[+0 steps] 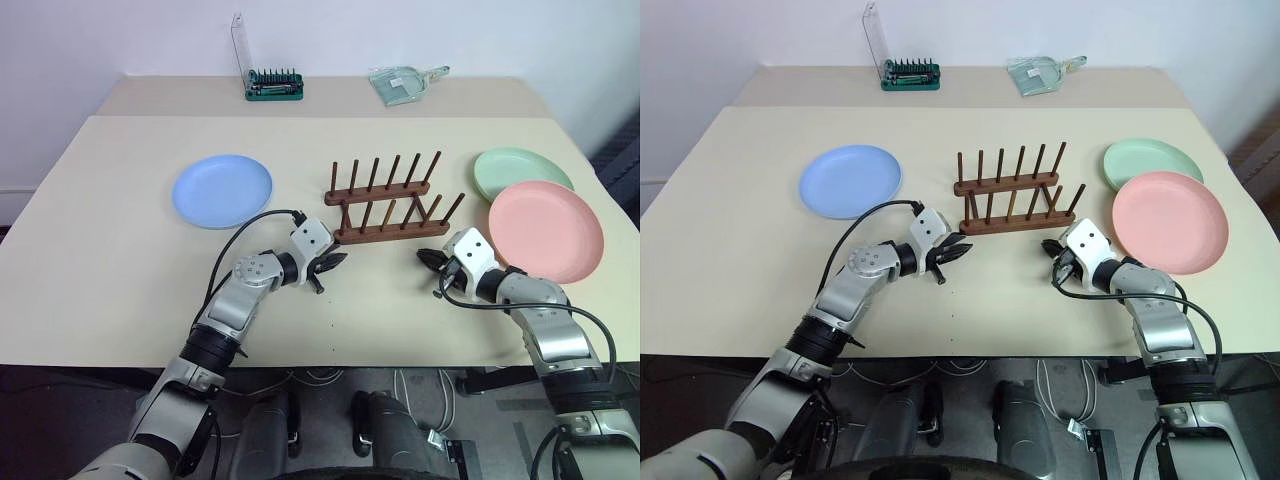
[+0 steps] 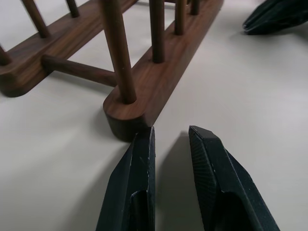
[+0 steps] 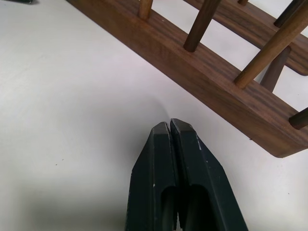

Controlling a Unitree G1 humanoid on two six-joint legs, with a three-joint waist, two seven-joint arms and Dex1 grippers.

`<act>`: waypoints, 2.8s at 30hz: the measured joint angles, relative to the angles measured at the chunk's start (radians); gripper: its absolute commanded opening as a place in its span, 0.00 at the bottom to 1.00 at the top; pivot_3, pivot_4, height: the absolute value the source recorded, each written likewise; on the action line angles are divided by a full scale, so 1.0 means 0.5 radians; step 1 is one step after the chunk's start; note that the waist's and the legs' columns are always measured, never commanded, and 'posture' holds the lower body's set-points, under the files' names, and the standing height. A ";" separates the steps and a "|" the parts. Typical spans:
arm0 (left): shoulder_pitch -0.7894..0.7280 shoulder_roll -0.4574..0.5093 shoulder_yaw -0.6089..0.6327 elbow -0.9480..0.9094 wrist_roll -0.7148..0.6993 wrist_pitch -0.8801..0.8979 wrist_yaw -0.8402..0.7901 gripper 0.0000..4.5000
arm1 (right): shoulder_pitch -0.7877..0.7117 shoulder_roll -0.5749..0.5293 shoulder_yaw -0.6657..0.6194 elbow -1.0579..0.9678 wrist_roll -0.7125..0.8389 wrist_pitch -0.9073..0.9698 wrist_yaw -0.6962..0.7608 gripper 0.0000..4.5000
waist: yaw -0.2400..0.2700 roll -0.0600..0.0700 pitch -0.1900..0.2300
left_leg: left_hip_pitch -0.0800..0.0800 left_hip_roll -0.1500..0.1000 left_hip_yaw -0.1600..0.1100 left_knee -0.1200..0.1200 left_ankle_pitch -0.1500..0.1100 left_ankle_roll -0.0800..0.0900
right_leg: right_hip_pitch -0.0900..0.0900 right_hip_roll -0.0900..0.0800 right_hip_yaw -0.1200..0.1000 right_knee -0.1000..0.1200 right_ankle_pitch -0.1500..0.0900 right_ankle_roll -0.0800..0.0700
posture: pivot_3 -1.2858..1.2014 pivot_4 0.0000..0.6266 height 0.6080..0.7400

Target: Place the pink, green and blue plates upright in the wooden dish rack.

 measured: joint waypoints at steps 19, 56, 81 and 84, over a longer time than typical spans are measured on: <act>0.003 0.023 0.087 0.017 0.007 0.005 0.045 0.25 | -0.005 0.000 0.000 -0.011 0.000 0.026 0.002 0.01 | -0.001 0.000 0.000 | 0.000 0.000 0.000 0.000 0.000 0.000 | 0.000 0.000 0.000 0.000 0.000 0.000 | 0.52 0.24 1.00; 0.123 0.028 0.147 -0.096 -0.146 -0.077 -0.159 0.23 | 0.174 -0.276 -0.287 -0.411 0.288 0.331 0.183 0.52 | 0.005 0.002 0.002 | -0.006 0.000 0.000 -0.002 0.000 0.000 | -0.006 -0.001 0.000 -0.002 0.000 0.000 | 0.52 0.24 1.00; 0.286 0.316 0.159 -0.729 -0.679 0.028 -0.791 0.23 | 0.306 -0.302 -0.429 -0.034 -0.130 0.188 -0.434 0.56 | 0.004 0.002 0.002 | -0.005 0.000 0.001 -0.002 -0.001 0.000 | -0.004 0.000 0.000 -0.005 -0.004 0.005 | 0.52 0.24 1.00; 0.287 0.316 0.158 -0.729 -0.679 0.027 -0.783 0.23 | 0.319 -0.301 -0.407 -0.027 -0.138 0.174 -0.433 0.23 | 0.006 0.002 0.002 | -0.005 -0.001 0.001 -0.002 -0.001 0.000 | -0.004 0.000 0.000 -0.005 -0.004 0.005 | 0.52 0.24 1.00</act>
